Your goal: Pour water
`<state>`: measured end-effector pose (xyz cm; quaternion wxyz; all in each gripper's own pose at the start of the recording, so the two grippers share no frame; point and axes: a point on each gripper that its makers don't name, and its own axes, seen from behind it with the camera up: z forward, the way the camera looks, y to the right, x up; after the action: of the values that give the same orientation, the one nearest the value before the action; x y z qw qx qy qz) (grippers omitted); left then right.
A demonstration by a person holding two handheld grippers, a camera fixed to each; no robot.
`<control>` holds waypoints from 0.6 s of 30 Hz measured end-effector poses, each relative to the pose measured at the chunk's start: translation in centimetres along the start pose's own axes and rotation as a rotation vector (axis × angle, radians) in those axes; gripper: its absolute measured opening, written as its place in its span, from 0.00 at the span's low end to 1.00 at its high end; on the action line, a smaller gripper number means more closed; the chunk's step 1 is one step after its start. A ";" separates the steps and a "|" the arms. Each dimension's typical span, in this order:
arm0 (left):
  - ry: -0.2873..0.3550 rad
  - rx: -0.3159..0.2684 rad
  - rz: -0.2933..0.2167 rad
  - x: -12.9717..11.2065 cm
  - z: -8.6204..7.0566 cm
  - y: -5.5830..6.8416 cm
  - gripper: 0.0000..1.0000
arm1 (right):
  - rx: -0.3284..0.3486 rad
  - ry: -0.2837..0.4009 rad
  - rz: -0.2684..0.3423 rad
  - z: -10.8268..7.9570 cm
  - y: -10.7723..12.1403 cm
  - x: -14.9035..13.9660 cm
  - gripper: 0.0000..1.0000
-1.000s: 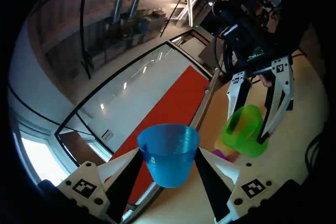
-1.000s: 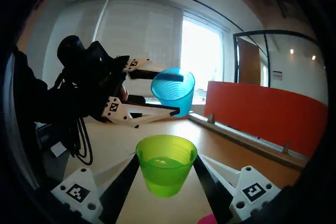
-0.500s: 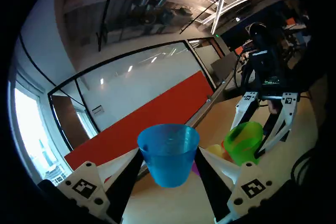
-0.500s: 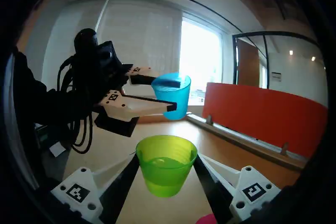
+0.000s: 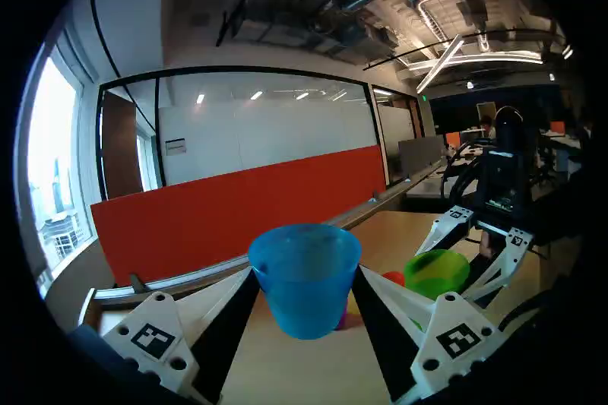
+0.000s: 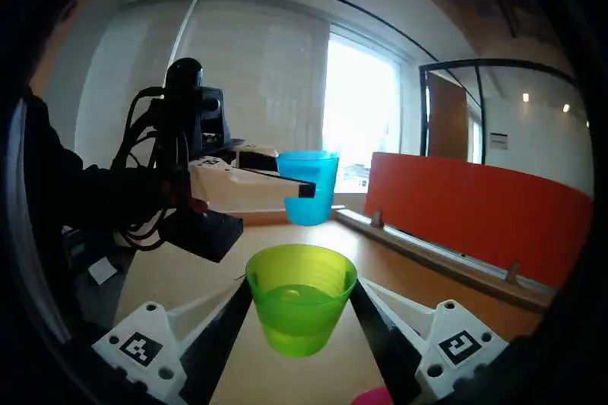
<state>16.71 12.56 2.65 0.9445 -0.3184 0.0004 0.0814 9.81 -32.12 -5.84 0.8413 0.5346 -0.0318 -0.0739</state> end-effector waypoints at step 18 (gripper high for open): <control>-0.051 -0.047 -0.154 -1.6 -0.2 1.0 0.82 | -0.001 0.000 -0.003 -0.1 0.0 0.4 0.91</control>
<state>15.00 12.97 2.03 0.9398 -0.3376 -0.0502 0.0167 10.23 -32.05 -5.90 0.8414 0.5342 -0.0309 -0.0754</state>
